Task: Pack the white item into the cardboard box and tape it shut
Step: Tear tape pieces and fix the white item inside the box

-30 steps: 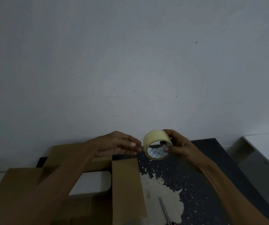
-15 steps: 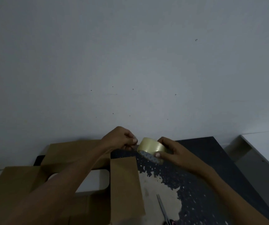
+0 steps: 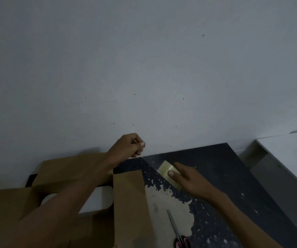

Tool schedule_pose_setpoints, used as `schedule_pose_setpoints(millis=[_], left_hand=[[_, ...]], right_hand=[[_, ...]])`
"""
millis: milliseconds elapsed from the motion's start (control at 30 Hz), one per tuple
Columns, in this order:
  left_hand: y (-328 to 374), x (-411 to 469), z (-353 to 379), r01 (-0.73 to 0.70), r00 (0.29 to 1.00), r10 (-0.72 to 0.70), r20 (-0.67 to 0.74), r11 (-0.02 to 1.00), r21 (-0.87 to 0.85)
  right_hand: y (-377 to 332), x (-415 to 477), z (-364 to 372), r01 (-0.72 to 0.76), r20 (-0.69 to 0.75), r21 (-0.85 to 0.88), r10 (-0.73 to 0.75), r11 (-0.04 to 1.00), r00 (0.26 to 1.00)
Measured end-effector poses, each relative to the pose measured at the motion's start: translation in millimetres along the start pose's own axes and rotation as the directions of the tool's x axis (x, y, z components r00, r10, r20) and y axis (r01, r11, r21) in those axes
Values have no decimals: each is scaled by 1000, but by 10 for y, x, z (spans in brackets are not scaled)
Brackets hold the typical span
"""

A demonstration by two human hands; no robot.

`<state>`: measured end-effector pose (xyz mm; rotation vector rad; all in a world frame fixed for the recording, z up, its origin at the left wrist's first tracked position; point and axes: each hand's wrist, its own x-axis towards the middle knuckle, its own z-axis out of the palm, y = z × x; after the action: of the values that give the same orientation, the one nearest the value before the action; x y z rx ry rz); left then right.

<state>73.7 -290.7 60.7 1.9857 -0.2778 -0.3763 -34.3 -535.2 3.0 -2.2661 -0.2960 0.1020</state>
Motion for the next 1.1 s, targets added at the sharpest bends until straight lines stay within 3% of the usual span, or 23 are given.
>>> schedule_pose_setpoints(millis=[133,267,467,667,833,933,1100], left_hand=[[0,51,-61,-48,999,49,-16,997,64],[-39,98,42,-34,997,37,-64,998,60],[-126,131,-110,16,996,-9,-90,996,85],[-196,113,57,19,998,-11,-68,994,108],[-208,169,-100,37,996,-31,-87,997,72],[-167,185,-46,9,999,-3,-45,993,115],[-270,223,30,42,995,-35,-89,996,84]], right_hand=[[110,-27,-29,-43,-58,-25,41,999,997],[316,22,-84,-216,-65,-102,210,971,976],[439,-186,7,-91,-37,22,92,996,995],[645,-152,15,-210,-31,-99,208,973,978],[659,-301,149,-143,-18,54,145,988,989],[746,-315,181,-186,-36,30,187,982,982],[813,-275,96,-221,-50,-19,220,975,974]])
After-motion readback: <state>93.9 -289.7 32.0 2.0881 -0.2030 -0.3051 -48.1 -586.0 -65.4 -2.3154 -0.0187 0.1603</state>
